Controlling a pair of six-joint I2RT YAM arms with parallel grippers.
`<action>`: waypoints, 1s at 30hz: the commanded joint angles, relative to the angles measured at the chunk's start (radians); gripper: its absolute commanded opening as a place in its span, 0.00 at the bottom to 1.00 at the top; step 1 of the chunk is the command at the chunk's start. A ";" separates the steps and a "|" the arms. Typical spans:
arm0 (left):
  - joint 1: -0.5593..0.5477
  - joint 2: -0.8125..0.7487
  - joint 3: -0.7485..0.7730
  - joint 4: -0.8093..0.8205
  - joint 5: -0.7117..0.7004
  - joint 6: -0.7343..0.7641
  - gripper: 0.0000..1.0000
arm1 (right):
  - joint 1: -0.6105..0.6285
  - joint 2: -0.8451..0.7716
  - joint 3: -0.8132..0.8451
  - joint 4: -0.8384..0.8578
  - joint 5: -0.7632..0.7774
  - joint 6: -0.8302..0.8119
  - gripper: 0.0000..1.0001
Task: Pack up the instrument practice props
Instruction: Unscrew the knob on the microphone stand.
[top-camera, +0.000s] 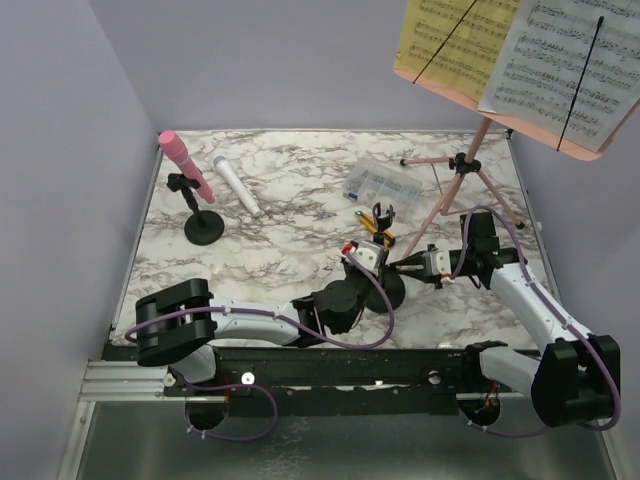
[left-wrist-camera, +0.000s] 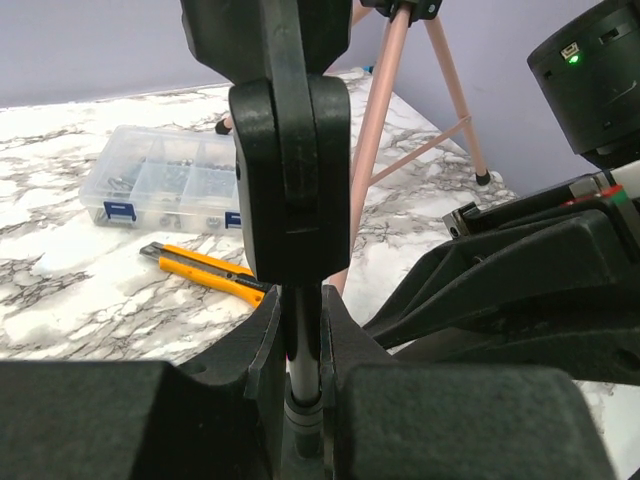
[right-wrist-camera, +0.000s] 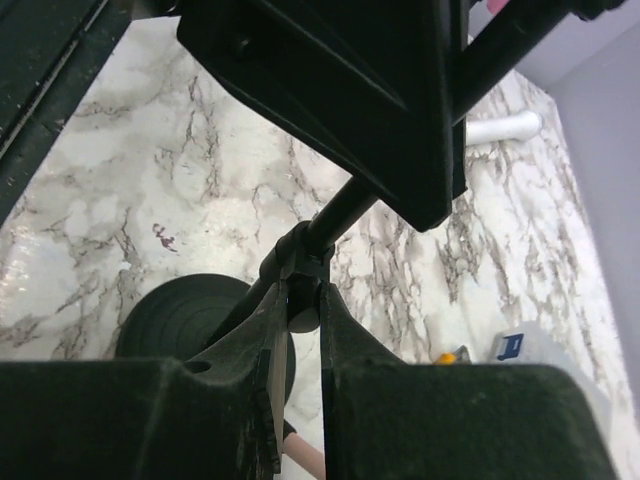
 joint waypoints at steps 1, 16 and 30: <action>0.005 -0.021 0.030 -0.011 -0.021 -0.014 0.00 | 0.001 -0.005 -0.056 -0.057 0.139 -0.143 0.18; 0.005 -0.059 0.004 -0.038 -0.022 -0.039 0.00 | -0.033 -0.047 0.028 -0.100 0.025 0.302 0.78; 0.004 -0.083 -0.026 -0.046 -0.041 -0.055 0.00 | -0.036 0.160 0.357 -0.229 0.120 1.159 0.80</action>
